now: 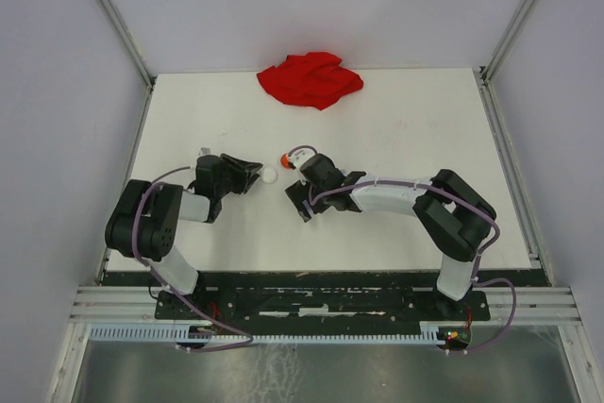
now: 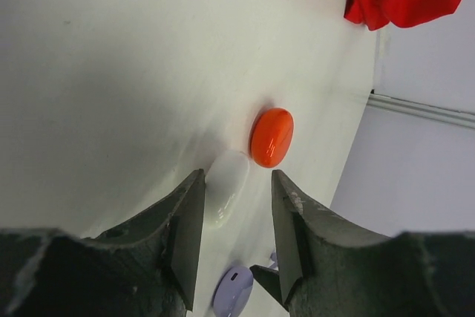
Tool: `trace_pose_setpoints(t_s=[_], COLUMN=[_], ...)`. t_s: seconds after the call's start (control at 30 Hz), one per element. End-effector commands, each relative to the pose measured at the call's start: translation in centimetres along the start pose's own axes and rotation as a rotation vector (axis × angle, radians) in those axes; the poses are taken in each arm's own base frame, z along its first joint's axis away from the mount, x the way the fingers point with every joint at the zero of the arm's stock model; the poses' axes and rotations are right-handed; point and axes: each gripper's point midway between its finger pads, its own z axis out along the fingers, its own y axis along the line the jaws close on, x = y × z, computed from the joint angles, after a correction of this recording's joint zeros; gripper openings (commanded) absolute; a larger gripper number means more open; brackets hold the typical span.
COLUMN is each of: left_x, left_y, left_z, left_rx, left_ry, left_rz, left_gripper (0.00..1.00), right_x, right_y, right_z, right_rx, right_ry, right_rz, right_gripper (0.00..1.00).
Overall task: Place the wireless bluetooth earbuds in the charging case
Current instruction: Place the charging case at the center of the board, then pick up the charging case at the center of the board.
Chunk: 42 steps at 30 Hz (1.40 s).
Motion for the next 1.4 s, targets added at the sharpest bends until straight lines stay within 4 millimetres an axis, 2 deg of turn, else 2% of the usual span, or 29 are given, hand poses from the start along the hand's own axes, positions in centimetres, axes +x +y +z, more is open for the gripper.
trace_pose_setpoints(t_s=[0.0,0.3,0.53,0.8,1.13,1.37], left_x=[-1.7,-2.4,-3.1,-3.9,-4.7,-5.5], left_y=[-0.8,-2.1,-3.8,-4.7,-4.8,-4.5], left_z=[-0.6,-1.4,-2.3,-3.7,-4.7,-5.2], left_rx=[-0.032,-0.023,0.026,0.063,0.087,0.089], left_ry=[-0.064,-0.083,-0.092,-0.102,-0.106,-0.12], left_rz=[0.128,0.162,0.164,0.156,0.137,0.124], left_gripper=[0.48,0.5,0.5,0.5,0.5,0.5], right_x=[-2.5,-2.3,-1.6,-1.3,-2.8,-4.6], right_y=[0.4,0.7,2.1,4.3,6.7,7.4], right_z=[0.1,0.0,-0.6,-0.6,0.6,1.2], right_rx=[0.01,0.023,0.0,-0.022,-0.04,-0.046], right_ry=[-0.057,-0.038,-0.023,-0.019,-0.029,-0.054], right_rz=[0.007,-0.003,-0.01,-0.029,-0.063,-0.08], right_gripper=[0.89,0.84,0.82,0.82,0.82,0.82])
